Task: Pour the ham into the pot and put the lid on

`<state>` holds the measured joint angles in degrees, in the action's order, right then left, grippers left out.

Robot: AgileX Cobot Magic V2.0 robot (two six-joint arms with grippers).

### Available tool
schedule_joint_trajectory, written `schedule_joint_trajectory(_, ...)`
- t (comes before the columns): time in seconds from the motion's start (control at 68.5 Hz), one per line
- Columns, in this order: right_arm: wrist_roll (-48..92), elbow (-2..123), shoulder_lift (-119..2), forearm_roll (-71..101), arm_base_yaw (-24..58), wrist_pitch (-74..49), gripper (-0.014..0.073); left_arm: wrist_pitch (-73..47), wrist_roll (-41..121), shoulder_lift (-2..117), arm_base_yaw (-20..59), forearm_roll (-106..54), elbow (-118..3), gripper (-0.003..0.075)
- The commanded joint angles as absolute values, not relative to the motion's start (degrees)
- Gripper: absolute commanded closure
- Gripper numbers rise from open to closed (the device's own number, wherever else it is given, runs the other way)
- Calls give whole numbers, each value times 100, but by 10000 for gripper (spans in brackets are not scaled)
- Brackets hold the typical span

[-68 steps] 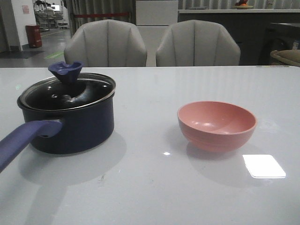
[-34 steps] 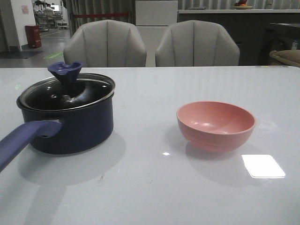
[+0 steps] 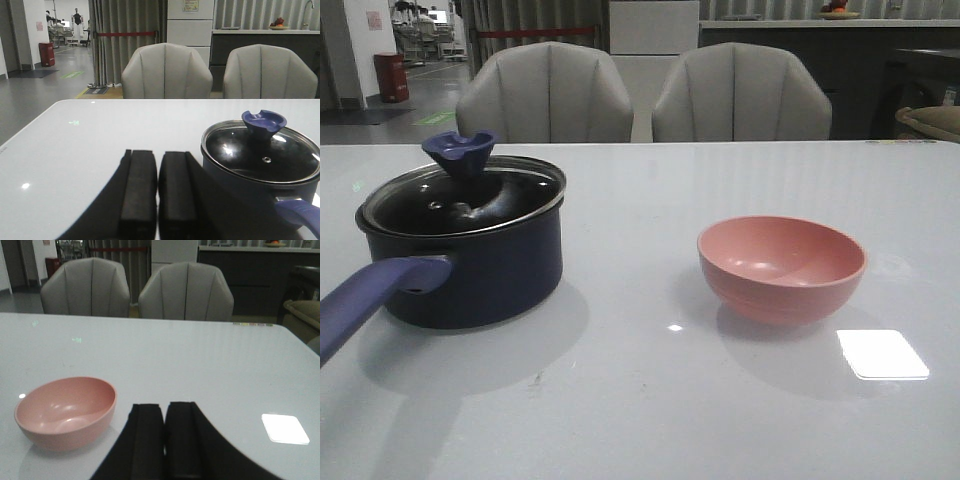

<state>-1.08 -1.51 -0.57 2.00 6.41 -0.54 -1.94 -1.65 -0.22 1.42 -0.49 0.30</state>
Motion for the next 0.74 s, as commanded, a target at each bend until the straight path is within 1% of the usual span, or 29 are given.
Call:
schedule_joint_trajectory(0.0,-166,-123,109,142,615,346,449,255,-230,-137,144,-55,144,587)
schedule_joint_trajectory(0.73,-166,-123,175,142,610,320,449,255,-230,-137,144,-55,144,587)
